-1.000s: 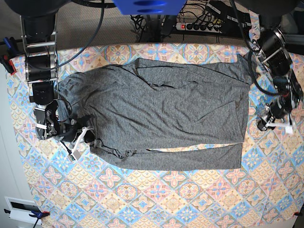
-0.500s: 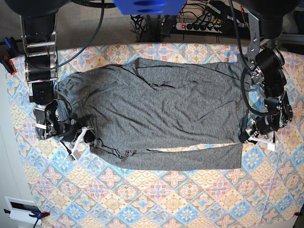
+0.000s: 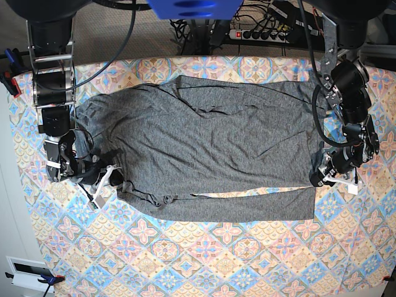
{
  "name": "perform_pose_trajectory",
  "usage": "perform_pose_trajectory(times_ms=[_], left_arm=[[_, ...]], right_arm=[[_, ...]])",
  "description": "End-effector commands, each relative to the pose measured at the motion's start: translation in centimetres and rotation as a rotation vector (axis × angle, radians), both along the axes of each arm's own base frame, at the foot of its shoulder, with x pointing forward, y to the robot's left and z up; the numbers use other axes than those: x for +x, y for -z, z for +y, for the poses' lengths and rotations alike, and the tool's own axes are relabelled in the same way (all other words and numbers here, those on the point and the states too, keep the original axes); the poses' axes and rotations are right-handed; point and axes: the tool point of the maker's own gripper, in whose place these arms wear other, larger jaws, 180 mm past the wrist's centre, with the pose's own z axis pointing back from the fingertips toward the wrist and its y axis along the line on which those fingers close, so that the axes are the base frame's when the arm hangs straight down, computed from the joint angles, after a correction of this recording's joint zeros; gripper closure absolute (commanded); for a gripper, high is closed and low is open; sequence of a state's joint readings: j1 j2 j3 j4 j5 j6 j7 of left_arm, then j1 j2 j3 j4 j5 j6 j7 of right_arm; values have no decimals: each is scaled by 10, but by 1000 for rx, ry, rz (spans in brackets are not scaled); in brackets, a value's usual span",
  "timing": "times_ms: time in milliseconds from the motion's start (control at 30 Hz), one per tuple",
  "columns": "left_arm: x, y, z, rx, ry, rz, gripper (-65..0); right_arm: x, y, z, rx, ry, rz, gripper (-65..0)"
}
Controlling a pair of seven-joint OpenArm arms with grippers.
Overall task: Layout the t-shirt on the table in an organized manner, then fold the t-shirt properly
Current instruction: 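Lift both hem corners and fold them over toward the collar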
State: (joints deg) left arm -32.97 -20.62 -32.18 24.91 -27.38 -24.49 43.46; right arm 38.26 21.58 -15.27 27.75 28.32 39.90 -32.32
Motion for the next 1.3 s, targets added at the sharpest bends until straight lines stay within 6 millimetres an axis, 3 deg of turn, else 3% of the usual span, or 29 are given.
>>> perform_pose_trajectory(times_ms=[0,133,500,633,733,867,1033,1133,1267], left_arm=[[-17,15,-9,13,65,103,-214],[-15,14,-11,14,70,103,-214],[-15,24,-47,24,167,126,-214],[-15,24,-46,29,167,125,-168],[-10,22,-33,62,125,93,0],[-17,26,-21,83,106,91,-2],[-15,7,-2,175,105,13,0],[-19,-2,5,234,114,-27,0],[-24,-9,11,279,121,-55,0]], right_arm=[[2,-4,-8,-39,-14,9,0],[2,-4,-8,-39,-14,9,0],[2,-4,-8,-39,-14,9,0],[2,-4,-8,-39,-14,9,0],[2,-4,-8,-39,-14,9,0],[1,-3,-8,-38,-13,9,0],[14,-22,-2,-46,-44,-60,0],[-4,-6,4,-40,-61,-39,0],[-5,-13,12,-44,-96,-79,0]])
